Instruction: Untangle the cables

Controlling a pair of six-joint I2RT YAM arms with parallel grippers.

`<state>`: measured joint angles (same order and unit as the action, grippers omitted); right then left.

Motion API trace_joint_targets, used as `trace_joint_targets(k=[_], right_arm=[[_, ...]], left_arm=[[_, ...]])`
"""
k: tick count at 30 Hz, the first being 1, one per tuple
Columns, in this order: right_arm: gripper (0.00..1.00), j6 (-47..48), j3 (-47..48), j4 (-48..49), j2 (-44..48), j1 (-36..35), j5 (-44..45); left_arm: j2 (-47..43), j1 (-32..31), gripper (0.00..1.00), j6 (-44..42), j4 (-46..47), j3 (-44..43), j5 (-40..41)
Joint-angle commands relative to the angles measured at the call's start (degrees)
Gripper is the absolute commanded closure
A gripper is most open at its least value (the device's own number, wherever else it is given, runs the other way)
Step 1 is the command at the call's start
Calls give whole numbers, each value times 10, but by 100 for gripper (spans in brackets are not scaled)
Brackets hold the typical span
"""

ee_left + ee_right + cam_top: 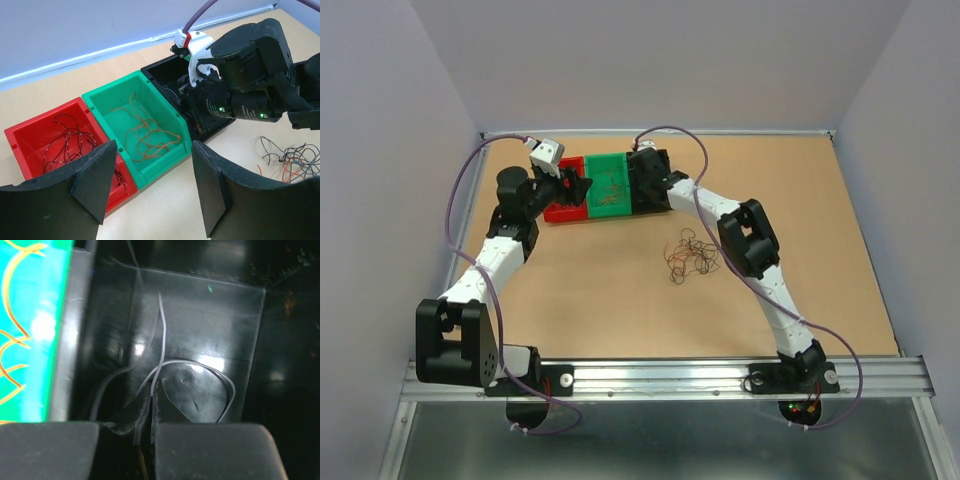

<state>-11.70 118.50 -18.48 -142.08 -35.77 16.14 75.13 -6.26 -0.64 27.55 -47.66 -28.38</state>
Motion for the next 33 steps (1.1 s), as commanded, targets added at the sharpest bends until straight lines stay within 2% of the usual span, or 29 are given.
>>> trace_joint_targets(k=[1,6,8,9,10,11,13,14,17,20,23,24,25,27,28,30,33], right_arm=[[99,-42,-54,-110,12,11,-20],[100,-58,-190,-82,136,12,21],[96,-39,-269,-25,202,13,7],[79,-36,-307,17,220,13,0],[79,-36,-308,17,234,13,-2],[62,-37,-317,36,245,13,-11],[51,-39,-309,42,253,13,-21],[44,-41,-305,45,254,13,-24],[36,-46,-292,48,268,12,-29],[27,-48,-324,56,333,11,-27],[17,-58,-378,60,422,11,-17],[16,-64,-393,60,445,11,-12],[14,-79,-429,60,470,11,-9],[13,-110,-470,60,541,11,18],[10,-123,-491,61,564,11,34],[3,-154,-562,68,632,11,75],[0,-178,-661,123,725,12,106]], left_arm=[[-7,3,27,-6,22,-25,-4],[-7,4,27,-2,18,-27,-4],[-8,2,27,-2,18,-26,-7],[-9,2,27,-3,17,-25,-9],[-7,2,27,-5,18,-24,-9],[-8,1,27,-8,17,-25,-13],[-5,-2,25,-10,17,-25,-14],[-4,-4,20,-13,16,-25,-14],[-2,-15,14,-26,12,-27,-28],[-15,-42,10,-54,8,-22,-33],[-25,-101,9,-109,-8,-12,-34],[-28,-121,9,-126,-16,-11,-28],[-27,-167,9,-165,-36,-9,-17],[-24,-208,9,-203,-57,-4,-14],[-19,-233,5,-224,-76,-3,-12],[-4,-303,4,-272,-93,1,15],[33,-367,4,-295,-97,6,68]])
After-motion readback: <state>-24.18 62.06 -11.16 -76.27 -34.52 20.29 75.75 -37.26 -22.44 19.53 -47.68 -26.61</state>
